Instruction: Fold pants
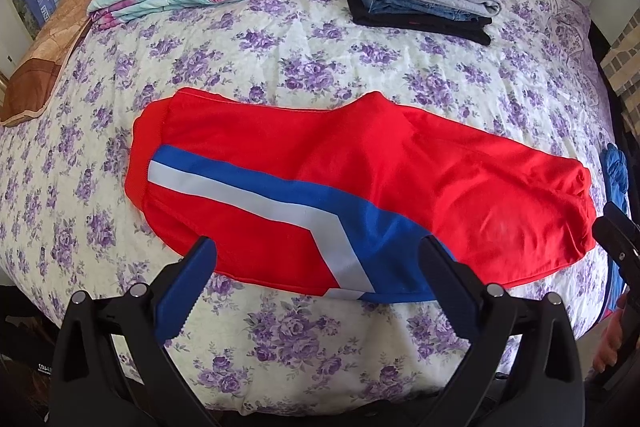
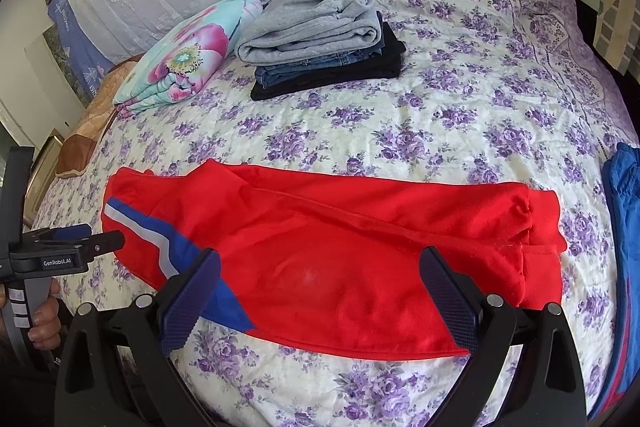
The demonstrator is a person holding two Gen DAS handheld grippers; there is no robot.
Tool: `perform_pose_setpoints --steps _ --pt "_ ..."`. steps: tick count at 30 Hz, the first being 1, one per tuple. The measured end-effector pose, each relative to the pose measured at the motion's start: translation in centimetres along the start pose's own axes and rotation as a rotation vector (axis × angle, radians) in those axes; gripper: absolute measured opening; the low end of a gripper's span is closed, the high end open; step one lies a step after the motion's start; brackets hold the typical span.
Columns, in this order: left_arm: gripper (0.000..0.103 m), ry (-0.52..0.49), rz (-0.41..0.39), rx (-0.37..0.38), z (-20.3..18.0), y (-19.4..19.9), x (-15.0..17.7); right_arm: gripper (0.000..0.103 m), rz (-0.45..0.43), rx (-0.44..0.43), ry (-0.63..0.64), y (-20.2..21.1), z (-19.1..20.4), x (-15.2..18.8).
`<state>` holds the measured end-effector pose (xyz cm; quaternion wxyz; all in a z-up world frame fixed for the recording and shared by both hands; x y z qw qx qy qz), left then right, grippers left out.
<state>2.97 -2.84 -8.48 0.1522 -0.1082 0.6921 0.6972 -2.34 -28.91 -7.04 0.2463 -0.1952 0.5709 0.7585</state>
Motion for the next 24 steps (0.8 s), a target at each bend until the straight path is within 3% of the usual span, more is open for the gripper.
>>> perform_pose_setpoints --steps 24 --pt "0.098 0.013 0.009 0.004 0.31 -0.20 0.20 0.099 -0.002 0.000 -0.002 0.03 -0.28 -0.02"
Point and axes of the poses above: each gripper's, at about its wrist camera, not at the fingertips, and y roughly against the way its jaws point, z to its left, x to its underside, the point moved 7 cm from there along -y, roughly the way its jaws point, and after that the axes turned 3 degrees about -x, right-handed, at the moved point
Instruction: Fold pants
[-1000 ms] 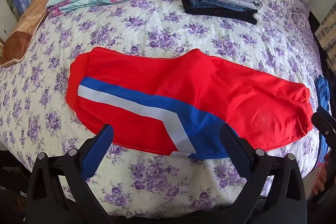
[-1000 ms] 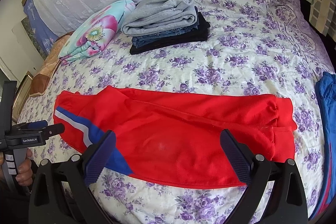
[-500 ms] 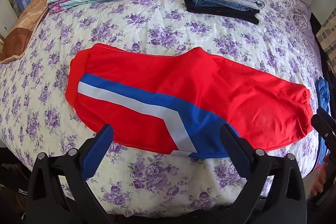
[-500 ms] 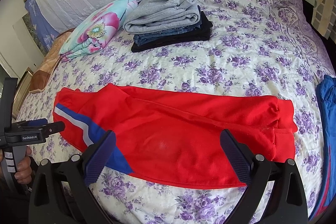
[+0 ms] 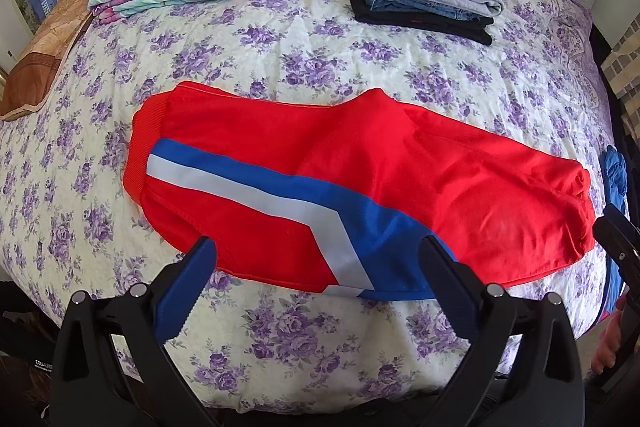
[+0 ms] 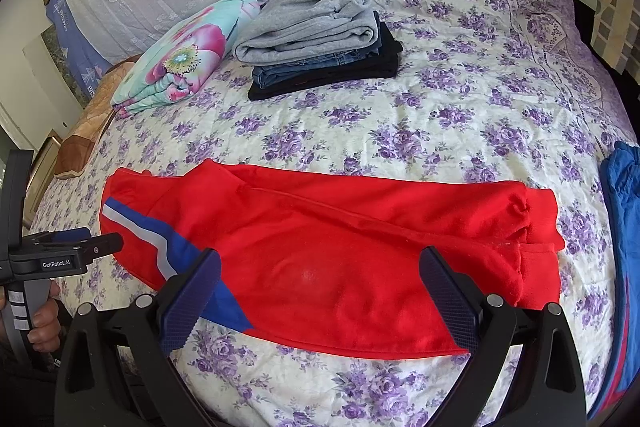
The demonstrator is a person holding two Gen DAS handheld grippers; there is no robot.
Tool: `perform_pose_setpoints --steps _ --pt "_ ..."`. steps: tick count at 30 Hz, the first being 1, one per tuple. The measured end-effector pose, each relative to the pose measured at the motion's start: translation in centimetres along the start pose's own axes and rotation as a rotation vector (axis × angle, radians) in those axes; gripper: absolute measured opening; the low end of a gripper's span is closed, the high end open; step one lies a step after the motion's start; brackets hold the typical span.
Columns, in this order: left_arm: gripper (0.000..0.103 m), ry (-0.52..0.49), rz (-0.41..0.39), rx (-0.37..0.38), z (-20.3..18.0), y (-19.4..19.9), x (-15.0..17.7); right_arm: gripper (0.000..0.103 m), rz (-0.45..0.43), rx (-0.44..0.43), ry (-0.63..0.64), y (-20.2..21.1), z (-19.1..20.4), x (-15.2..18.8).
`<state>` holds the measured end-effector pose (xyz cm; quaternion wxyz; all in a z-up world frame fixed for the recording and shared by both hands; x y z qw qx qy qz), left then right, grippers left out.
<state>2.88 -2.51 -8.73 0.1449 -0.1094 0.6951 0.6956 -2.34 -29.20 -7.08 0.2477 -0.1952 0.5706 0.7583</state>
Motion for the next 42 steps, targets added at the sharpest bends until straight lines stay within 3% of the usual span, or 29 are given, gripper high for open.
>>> perform_pose_setpoints --steps 42 --pt "0.098 -0.008 0.035 0.006 -0.7 -1.0 0.2 0.099 0.008 0.055 0.004 -0.6 -0.9 0.3"
Point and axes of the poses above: each gripper's, at about its wrist camera, not at the fingertips, and y roughly against the way its jaws point, z to its left, x to its underside, the point moved 7 cm from there along -y, roughly the way its jaws point, and after that the axes turned 3 degrees about -x, right-handed, at the moved point
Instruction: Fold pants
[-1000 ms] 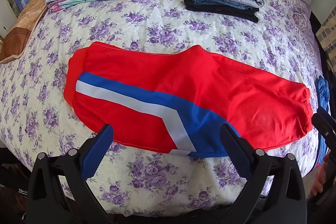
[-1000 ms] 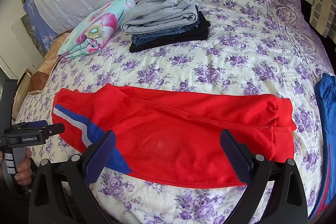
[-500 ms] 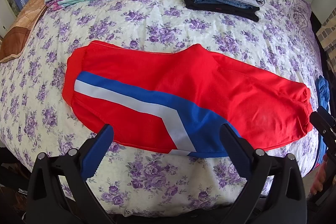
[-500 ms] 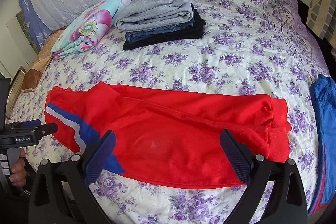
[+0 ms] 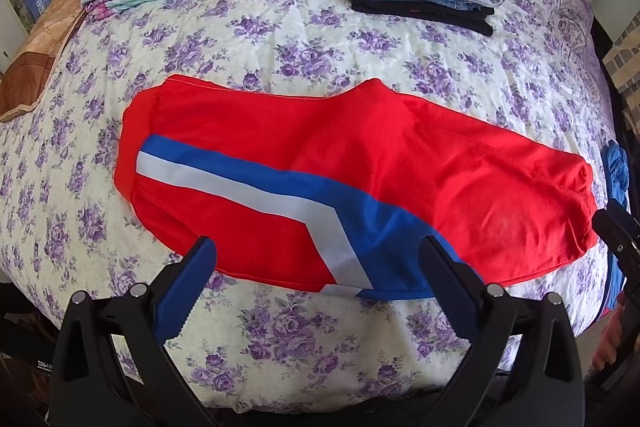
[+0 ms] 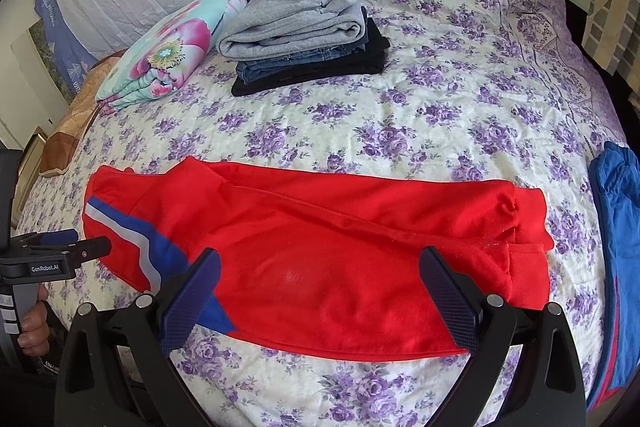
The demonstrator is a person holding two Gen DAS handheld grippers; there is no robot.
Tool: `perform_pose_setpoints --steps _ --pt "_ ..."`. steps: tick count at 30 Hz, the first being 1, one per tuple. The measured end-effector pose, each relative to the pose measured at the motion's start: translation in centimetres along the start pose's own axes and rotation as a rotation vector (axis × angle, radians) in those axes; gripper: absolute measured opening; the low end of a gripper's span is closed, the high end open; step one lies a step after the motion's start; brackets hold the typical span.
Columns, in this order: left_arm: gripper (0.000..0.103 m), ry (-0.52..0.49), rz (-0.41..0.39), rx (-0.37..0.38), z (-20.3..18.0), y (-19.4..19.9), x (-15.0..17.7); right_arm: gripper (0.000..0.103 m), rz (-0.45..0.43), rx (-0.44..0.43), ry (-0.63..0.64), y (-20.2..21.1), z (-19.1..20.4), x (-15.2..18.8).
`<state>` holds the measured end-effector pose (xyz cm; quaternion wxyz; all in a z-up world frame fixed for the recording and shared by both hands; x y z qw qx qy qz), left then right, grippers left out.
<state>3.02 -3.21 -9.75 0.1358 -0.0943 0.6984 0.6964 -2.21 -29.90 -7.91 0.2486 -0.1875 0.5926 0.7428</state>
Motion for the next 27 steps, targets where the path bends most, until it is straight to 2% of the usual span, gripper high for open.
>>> perform_pose_setpoints --steps 4,5,6,8,11,13,16,20,22,25,26,27 --pt "0.098 0.049 0.052 0.023 1.1 -1.3 0.2 0.099 0.030 0.020 -0.003 -0.4 -0.6 0.3" --pt "0.098 0.069 0.079 0.030 1.6 -1.9 0.3 0.099 0.052 0.007 -0.007 -0.7 -0.9 0.5" --pt "0.098 0.102 0.114 0.033 2.5 -2.7 0.7 0.099 0.074 -0.043 -0.029 -0.9 -1.5 1.0" --pt "0.098 0.193 0.170 0.048 4.6 -4.0 1.8 0.099 0.087 -0.187 -0.181 -1.0 -4.0 2.3" --pt "0.098 0.343 0.246 0.089 7.6 -5.6 3.7 0.099 0.066 -0.376 -0.596 -0.4 -10.6 5.6" --pt "0.098 0.437 0.269 0.107 9.4 -6.2 4.6 0.099 0.063 -0.395 -0.757 0.0 -13.6 8.1" --pt "0.098 0.529 0.310 0.151 10.7 -7.1 5.6 0.099 0.044 -0.383 -0.883 0.2 -16.4 10.7" --pt "0.098 0.591 0.318 0.193 11.1 -7.8 5.7 0.099 -0.030 -0.488 -1.055 -0.9 -17.4 11.7" --pt "0.098 0.593 0.321 0.208 11.1 -8.1 5.4 0.098 -0.041 -0.500 -1.091 -1.7 -17.4 12.0" --pt "0.098 0.602 0.321 0.221 11.0 -8.3 5.3 0.083 -0.046 -0.487 -1.089 -2.4 -17.2 11.8" --pt "0.098 0.609 0.318 0.230 11.2 -8.4 5.3 0.072 -0.047 -0.478 -1.079 -2.6 -17.0 11.6" --pt "0.098 0.616 0.316 0.238 11.3 -8.4 5.3 0.055 -0.042 -0.465 -1.067 -2.8 -17.1 11.8"
Point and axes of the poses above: each gripper's, at about its wrist camera, not at the fingertips, and y roughly against the way its jaws point, z to its left, x to its underside, the point moved 7 cm from there along -y, roughly the way its jaws point, and after that the axes turned 3 degrees about -x, right-handed, at the moved point
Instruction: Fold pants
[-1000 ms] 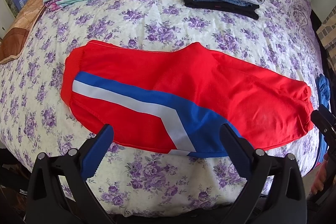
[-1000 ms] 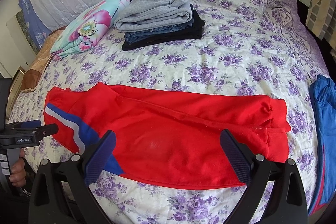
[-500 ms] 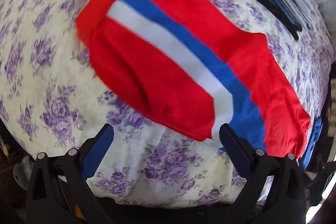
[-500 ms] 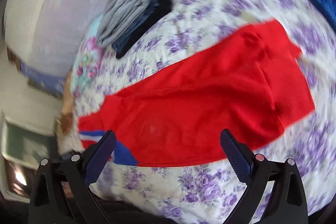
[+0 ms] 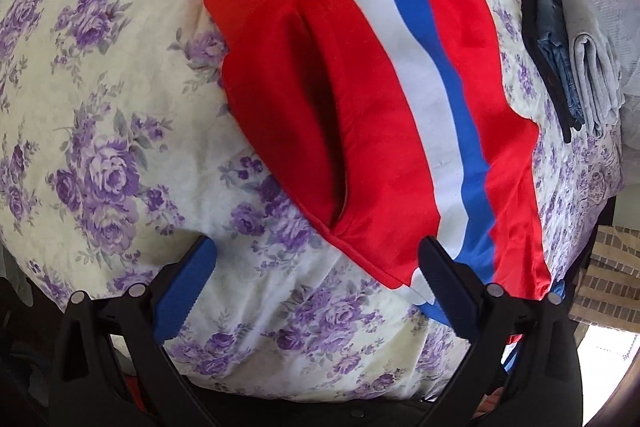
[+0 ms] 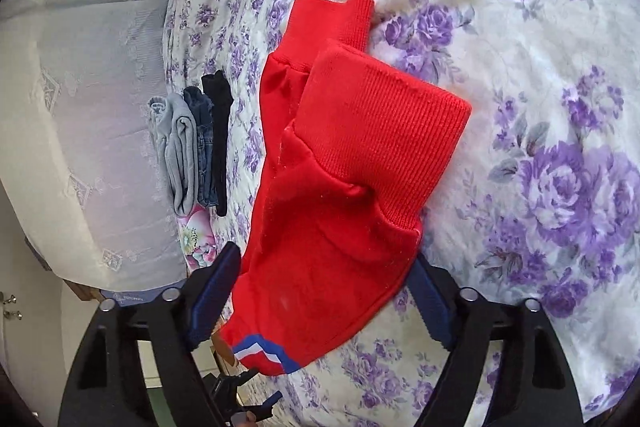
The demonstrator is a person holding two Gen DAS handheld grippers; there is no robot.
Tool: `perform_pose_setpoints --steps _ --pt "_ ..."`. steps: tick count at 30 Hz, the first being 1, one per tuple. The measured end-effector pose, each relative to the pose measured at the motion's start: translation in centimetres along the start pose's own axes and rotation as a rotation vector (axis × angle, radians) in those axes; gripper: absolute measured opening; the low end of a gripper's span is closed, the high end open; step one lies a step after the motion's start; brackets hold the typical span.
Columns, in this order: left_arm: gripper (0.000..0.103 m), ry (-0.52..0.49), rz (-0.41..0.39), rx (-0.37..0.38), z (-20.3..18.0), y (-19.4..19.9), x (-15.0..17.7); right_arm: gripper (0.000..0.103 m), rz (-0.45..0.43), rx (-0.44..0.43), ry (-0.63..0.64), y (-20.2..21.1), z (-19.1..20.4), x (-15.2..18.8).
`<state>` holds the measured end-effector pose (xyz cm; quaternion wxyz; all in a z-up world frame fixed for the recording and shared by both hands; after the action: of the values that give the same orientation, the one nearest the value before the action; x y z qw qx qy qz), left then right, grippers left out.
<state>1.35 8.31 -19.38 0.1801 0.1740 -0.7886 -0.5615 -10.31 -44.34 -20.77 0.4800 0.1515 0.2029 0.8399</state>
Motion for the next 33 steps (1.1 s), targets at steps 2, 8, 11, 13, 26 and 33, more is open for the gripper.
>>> perform_pose_setpoints --steps 2,8,11,13,26,33 --pt "0.098 0.019 -0.002 0.028 0.4 0.2 -0.2 0.023 -0.001 0.017 -0.001 -0.1 -0.7 0.0" --pt "0.098 0.119 -0.006 0.181 1.6 1.3 -0.6 0.008 -0.022 0.015 0.047 0.8 0.0 -0.3" --pt "0.098 0.220 0.003 0.292 2.7 2.1 -1.3 0.008 -0.024 0.001 0.072 1.1 1.5 -0.5" --pt "0.098 0.252 -0.014 0.318 3.3 2.8 -2.0 0.008 -0.028 -0.017 0.084 1.3 2.7 -0.8" --pt "0.098 0.227 0.020 0.376 1.8 1.7 -2.5 0.006 -0.034 -0.217 0.124 3.4 12.0 -2.0" --pt "0.078 0.211 0.038 0.468 -0.5 1.4 -1.3 0.006 -0.021 -0.246 0.110 4.8 12.9 -2.2"
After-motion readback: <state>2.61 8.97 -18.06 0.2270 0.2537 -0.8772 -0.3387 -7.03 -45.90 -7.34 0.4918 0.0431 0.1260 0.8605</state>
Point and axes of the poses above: each gripper's, at about its wrist camera, not at the fingertips, and y roughly against the way its jaws point, z to its left, x to its underside, the point moved 7 cm from there along -y, roughly the way its jaws point, and after that the axes turned 3 degrees about -x, right-handed, at the moved point
